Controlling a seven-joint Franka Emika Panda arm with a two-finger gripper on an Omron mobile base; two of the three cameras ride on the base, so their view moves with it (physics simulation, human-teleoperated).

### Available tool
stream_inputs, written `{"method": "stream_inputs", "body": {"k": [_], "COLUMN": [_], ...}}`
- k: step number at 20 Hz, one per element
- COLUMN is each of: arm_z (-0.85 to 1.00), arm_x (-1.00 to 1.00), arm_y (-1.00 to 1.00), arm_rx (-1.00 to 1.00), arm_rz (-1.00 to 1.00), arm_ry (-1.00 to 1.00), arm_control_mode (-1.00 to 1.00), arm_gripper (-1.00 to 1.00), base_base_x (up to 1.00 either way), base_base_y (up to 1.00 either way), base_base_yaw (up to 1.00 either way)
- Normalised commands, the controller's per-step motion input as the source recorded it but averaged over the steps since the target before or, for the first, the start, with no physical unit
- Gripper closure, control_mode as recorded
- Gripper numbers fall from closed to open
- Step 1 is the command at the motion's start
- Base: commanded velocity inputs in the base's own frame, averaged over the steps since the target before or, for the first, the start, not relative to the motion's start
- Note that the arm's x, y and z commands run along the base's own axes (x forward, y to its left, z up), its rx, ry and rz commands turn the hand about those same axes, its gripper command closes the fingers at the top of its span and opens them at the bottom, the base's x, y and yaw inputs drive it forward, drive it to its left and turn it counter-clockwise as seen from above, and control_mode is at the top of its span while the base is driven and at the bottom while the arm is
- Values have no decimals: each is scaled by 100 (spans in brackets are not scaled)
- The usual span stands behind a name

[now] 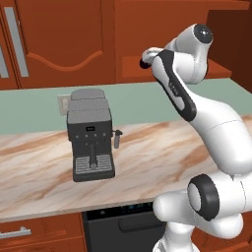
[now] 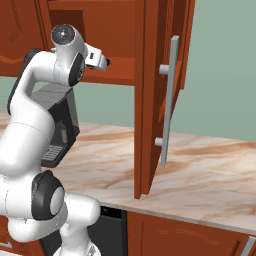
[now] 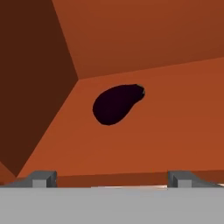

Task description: Pick the eggplants from the cabinet and place them in one bowl. Pick the potato from the sink and place it in the other bowl.

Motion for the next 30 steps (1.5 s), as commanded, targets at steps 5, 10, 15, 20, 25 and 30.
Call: {"method": "stream_inputs", "body": {"k": [5,10,15,20,25,30], "arm_z": [0,0,0,0,0,0], "arm_x": [20,21,21,21,19,20], "arm_y": [2,0,0,0,0,1], "arm_rx": [0,0,0,0,0,1], "arm_rz": [-2,-1,0,0,0,-1], "arm_ry": [0,0,0,0,0,0], "arm_control_mode": [-100,-100,-100,-100,-100,-100], "arm_gripper": [-100,-100,-100,-100,-100,-100], "base_base_x": [0,0,0,0,0,0], "base_base_y": [0,0,0,0,0,0], "base_base_yaw": [0,0,0,0,0,0]}}
